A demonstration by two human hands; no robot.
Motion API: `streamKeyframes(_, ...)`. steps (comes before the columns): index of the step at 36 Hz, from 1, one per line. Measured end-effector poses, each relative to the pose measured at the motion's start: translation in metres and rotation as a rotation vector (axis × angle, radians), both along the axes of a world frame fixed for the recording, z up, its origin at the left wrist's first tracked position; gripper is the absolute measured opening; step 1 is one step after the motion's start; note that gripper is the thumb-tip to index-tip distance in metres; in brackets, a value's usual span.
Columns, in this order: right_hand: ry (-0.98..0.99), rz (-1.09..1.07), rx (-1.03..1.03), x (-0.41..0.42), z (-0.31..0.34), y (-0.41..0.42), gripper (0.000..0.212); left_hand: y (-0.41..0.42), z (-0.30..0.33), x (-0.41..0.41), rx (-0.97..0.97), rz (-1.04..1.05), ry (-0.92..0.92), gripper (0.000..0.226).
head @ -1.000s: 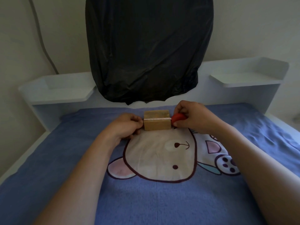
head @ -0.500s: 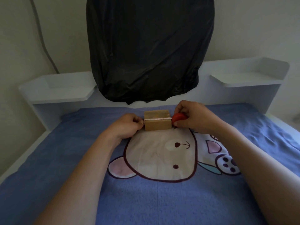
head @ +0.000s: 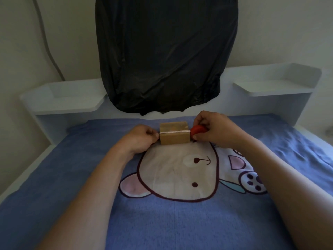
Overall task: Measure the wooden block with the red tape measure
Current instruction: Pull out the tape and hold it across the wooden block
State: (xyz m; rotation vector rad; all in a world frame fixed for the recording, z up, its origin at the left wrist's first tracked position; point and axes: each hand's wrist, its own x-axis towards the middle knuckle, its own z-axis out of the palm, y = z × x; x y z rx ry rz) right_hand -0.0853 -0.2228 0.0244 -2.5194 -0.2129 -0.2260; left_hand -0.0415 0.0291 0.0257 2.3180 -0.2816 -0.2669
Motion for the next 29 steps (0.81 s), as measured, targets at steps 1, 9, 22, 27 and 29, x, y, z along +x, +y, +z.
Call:
streamKeyframes(1,0.001,0.0,0.003,-0.0001,0.0,0.0001,0.029,0.0001,0.0,0.0002,0.03,-0.003,-0.034,0.019)
streamKeyframes(9,-0.005,-0.001,0.012,-0.0008,0.0005,0.0006,0.027,0.0024,0.0014,0.0006,0.153,0.015,-0.277,0.011)
streamKeyframes(22,-0.034,0.008,-0.009,-0.0017,0.0003,0.0016,0.026,0.0029,0.0039,-0.0009,0.079,0.034,-0.175,0.025)
streamKeyframes(27,-0.033,0.007,-0.001,-0.0032,0.0017,0.0018,0.026,0.0034,0.0048,-0.0021,0.064,0.02,-0.194,0.032)
streamKeyframes(29,-0.035,0.007,0.004,-0.0036,0.0021,0.0022,0.026,0.0034,0.0042,-0.0021,0.076,0.008,-0.213,0.033)
